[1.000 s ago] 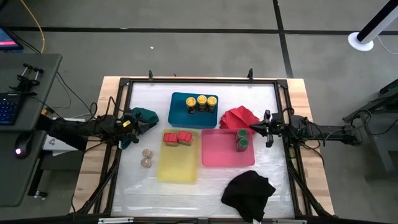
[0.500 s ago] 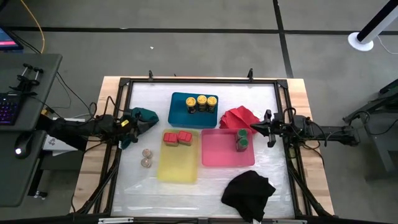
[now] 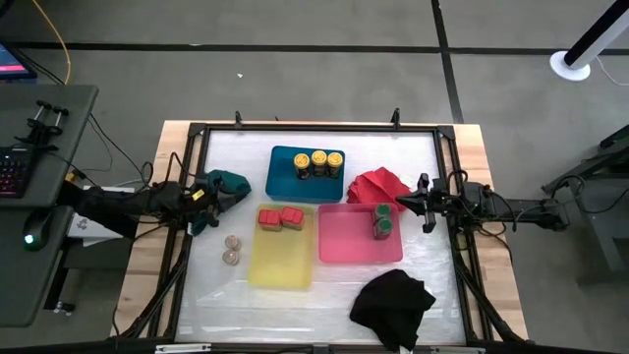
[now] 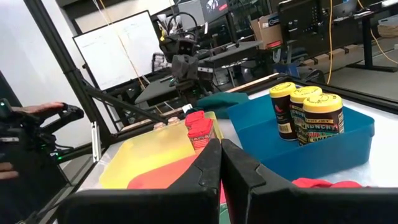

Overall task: Sort spices by type
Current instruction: Return to Home Position

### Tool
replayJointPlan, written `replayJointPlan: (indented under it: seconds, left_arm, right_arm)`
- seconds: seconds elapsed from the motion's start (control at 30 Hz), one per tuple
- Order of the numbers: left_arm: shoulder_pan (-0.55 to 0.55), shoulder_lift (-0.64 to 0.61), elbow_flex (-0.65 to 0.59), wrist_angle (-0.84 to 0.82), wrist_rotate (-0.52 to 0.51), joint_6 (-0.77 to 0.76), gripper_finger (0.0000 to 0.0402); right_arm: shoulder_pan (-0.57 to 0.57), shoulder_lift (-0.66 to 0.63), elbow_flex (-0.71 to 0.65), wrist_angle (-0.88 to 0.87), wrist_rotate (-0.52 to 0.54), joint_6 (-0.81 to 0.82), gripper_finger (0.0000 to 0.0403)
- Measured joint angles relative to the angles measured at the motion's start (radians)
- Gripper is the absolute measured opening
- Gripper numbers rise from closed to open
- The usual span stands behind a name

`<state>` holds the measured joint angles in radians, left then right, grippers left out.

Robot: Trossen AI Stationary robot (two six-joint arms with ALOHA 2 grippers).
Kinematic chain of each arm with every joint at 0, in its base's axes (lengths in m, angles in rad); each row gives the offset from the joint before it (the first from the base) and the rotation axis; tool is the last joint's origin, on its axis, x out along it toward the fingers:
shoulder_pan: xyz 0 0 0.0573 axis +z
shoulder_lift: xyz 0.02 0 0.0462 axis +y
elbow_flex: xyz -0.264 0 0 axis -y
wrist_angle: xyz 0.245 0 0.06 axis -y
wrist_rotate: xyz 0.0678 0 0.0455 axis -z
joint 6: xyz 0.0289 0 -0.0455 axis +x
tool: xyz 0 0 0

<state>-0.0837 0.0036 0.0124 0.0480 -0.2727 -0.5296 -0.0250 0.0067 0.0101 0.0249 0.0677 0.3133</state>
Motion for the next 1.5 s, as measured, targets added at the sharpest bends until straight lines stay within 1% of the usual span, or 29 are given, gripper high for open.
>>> replayJointPlan:
  seconds: [0.13, 0.2, 0.23, 0.3, 0.33, 0.4, 0.63, 1.5]
  left_arm:
    - [0.0, 0.0, 0.0, -0.008, 0.055, 0.327, 0.0001]
    - [0.008, 0.0, 0.0, -0.017, 0.11, 0.484, 0.0001]
    - [0.014, 0.0, 0.0, -0.022, 0.139, 0.545, 0.0001]
    - [0.029, 0.0, 0.0, -0.032, 0.195, 0.599, 0.0001]
    - [0.036, 0.0, 0.0, -0.036, 0.22, 0.606, 0.0001]
    - [0.045, 0.0, 0.0, -0.037, 0.239, 0.588, 0.0001]
    - [0.046, 0.01, 0.0, -0.036, 0.235, 0.507, 0.0001]
    - [0.046, 0.01, 0.0, -0.037, 0.234, 0.506, 0.0001]
  right_arm:
    - [0.0, 0.0, 0.0, 0.0, 0.0, 0.0, 0.0001]
    - [0.0, 0.0, 0.0, 0.0, 0.0, 0.0, 0.0001]
    - [0.0, 0.0, 0.0, 0.0, 0.0, 0.0, 0.0001]
    - [0.0, 0.0, 0.0, 0.0, 0.0, 0.0, 0.0001]
    - [0.0, 0.0, 0.0, 0.0, 0.0, 0.0, 0.0001]
    - [0.0, 0.0, 0.0, -0.001, 0.0, 0.0, 0.0001]
    - [0.0, 0.0, 0.0, -0.001, 0.0, 0.0, 0.0001]
    - [0.0, 0.0, 0.0, 0.0, 0.0, 0.0, 0.0001]
